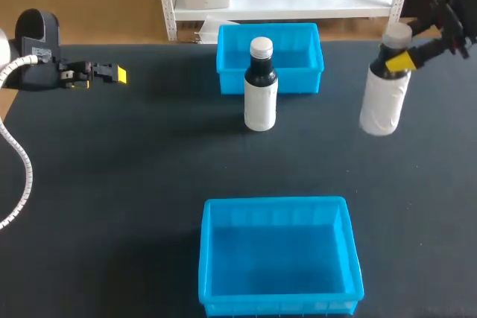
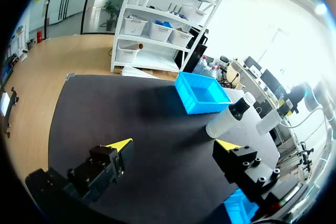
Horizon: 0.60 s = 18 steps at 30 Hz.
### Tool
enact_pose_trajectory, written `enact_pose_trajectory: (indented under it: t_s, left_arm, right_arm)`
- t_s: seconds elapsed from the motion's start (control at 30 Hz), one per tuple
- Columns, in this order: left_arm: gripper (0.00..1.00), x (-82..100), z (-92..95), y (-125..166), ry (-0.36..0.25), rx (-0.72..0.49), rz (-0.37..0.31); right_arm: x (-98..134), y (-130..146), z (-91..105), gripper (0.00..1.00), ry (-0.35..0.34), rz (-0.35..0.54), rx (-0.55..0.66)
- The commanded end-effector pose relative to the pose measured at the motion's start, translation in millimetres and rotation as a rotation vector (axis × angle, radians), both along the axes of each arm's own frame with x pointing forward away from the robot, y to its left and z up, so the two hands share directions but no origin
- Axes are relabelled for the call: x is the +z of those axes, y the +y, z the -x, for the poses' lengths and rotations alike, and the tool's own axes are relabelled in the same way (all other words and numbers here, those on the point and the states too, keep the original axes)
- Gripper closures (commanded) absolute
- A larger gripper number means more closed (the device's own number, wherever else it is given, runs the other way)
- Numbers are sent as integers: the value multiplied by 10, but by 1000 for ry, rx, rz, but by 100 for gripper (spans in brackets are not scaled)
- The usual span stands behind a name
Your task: Pick up the bottle, and place it in the far bin if it is heavy, or in the near bin if it is light.
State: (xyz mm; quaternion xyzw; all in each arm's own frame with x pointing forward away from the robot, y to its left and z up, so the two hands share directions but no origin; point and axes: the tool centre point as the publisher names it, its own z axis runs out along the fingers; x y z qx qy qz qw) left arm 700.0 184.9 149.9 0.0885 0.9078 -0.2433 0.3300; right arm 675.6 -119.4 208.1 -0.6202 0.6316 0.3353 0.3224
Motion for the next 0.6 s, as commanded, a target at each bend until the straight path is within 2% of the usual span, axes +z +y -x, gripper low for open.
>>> enact_pose_trajectory:
  t_s: [0.03, 0.17, 0.4, 0.6]
  left_arm:
    - [0, 0, 0, 0, 0, 0, 0]
    - [0, 0, 0, 0, 0, 0, 0]
    - [0, 0, 0, 0, 0, 0, 0]
    - [0, 0, 0, 0, 0, 0, 0]
  right_arm:
    - [-6, 18, -299, 92, 19, 9, -18]
    - [8, 30, -665, 93, 22, 22, -96]
    - [136, 198, -1123, 91, -8, 42, -176]
    - [261, 470, -1462, 95, -28, 42, -216]
